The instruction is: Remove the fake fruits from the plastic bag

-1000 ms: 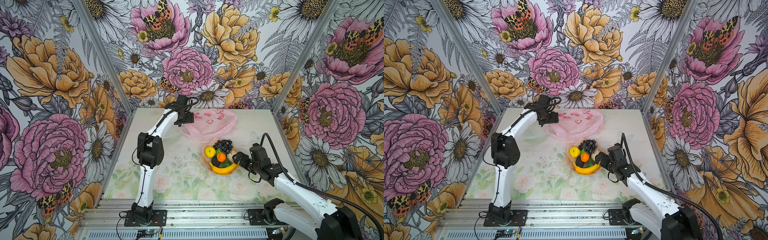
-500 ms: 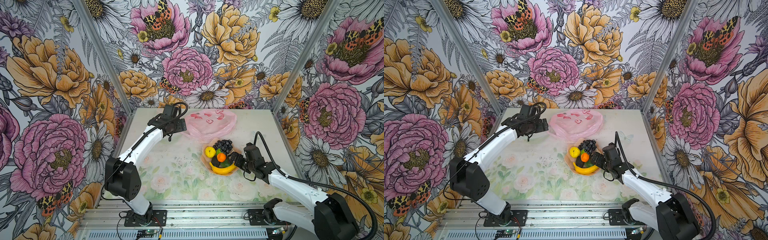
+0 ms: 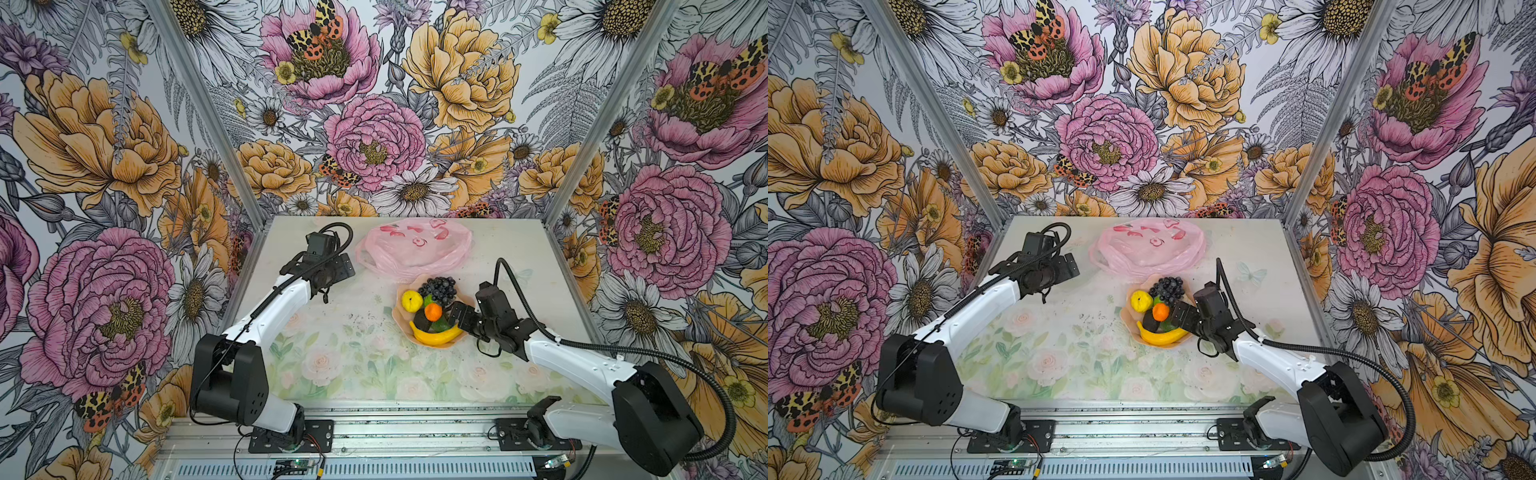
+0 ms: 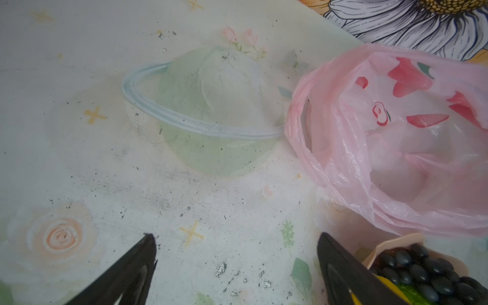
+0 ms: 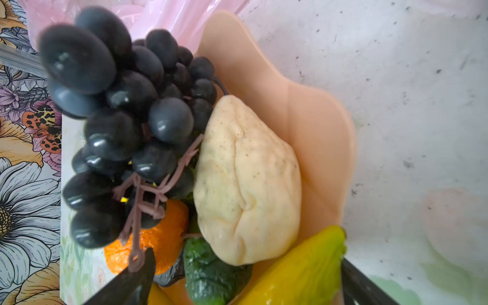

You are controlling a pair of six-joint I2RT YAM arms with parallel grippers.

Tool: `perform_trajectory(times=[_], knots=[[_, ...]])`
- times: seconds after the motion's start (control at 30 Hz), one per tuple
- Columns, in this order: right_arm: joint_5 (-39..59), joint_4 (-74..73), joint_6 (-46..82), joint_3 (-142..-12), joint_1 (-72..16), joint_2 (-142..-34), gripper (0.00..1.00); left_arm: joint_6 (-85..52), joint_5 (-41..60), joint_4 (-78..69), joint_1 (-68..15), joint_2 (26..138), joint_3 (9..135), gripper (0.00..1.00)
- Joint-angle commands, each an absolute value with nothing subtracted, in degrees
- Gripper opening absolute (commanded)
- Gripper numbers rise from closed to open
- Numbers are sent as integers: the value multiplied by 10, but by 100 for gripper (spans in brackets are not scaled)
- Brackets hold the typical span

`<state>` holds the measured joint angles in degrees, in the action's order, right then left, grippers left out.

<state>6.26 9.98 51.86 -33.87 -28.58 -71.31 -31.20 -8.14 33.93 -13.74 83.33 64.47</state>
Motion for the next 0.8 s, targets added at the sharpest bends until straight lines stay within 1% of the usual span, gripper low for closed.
perform_trajectory(times=[0.0, 0.43, 0.57, 0.77], knots=[[71, 55, 518, -371, -297, -733, 99, -331, -92, 311, -119, 803, 622, 95], [79, 12, 517, -438, -335, -836, 100, -340, -108, 295, -71, 730, 534, 95], [76, 15, 515, -441, -336, -839, 99, -342, -112, 288, -66, 722, 521, 96], [62, 53, 508, -427, -331, -802, 99, -346, -116, 285, -66, 720, 517, 96]])
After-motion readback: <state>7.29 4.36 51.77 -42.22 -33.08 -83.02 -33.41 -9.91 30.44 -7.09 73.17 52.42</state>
